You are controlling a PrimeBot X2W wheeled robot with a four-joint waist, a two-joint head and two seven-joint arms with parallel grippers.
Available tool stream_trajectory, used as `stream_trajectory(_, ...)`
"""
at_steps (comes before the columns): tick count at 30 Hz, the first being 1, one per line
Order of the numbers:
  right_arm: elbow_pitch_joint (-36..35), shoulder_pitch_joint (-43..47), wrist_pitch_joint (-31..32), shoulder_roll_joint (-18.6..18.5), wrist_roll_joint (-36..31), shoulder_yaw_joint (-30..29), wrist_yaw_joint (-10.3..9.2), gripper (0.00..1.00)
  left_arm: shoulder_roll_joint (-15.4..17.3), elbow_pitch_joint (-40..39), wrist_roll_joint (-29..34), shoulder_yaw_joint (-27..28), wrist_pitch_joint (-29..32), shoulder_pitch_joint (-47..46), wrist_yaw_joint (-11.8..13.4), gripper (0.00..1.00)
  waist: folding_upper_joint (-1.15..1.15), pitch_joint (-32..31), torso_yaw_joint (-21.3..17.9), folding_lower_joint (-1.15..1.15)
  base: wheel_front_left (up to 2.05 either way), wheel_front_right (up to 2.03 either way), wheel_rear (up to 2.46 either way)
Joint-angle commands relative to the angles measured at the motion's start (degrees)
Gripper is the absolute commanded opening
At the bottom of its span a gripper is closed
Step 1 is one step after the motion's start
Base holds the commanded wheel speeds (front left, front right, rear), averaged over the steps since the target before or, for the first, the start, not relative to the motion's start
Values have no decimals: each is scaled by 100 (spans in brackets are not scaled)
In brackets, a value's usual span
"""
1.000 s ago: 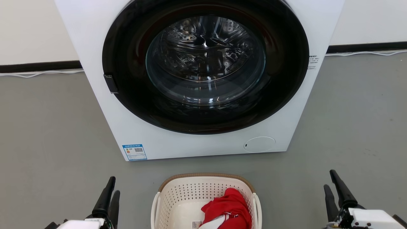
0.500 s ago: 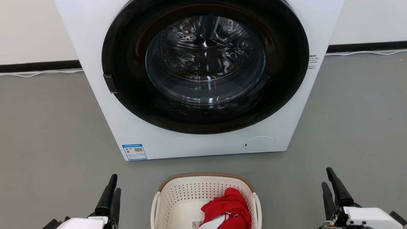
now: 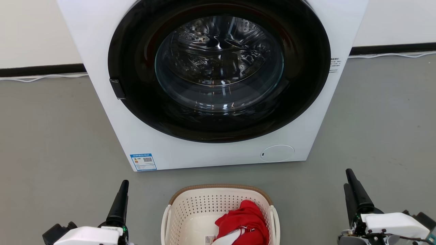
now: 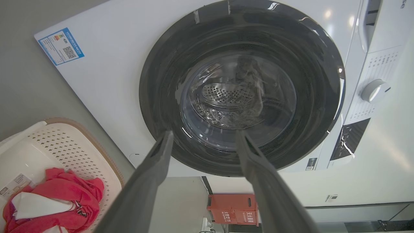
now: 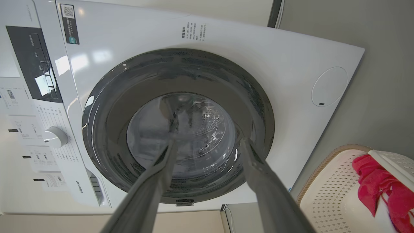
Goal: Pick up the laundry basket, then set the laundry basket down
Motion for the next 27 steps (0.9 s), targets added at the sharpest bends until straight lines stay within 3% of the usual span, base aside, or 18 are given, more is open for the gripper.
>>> stream_trajectory(1, -227, -241, -85, -80, -163, 85, 17, 100, 44, -200, 170, 34, -54, -286, -13, 100, 0, 2, -1, -1, 0, 0, 0)
stream_trajectory(15, -453, -305, -338, -246, -1605, 470, 22, 100, 44, -317, 1775, 19, -310, -309, -15, 100, 0, 12, -15, -1, 0, 0, 0)
stream_trajectory(27, -444, -334, -539, -282, -2708, 663, 26, 100, 48, -350, 2618, -31, -515, -340, -17, 100, 0, -1, -22, -1, 0, 0, 0)
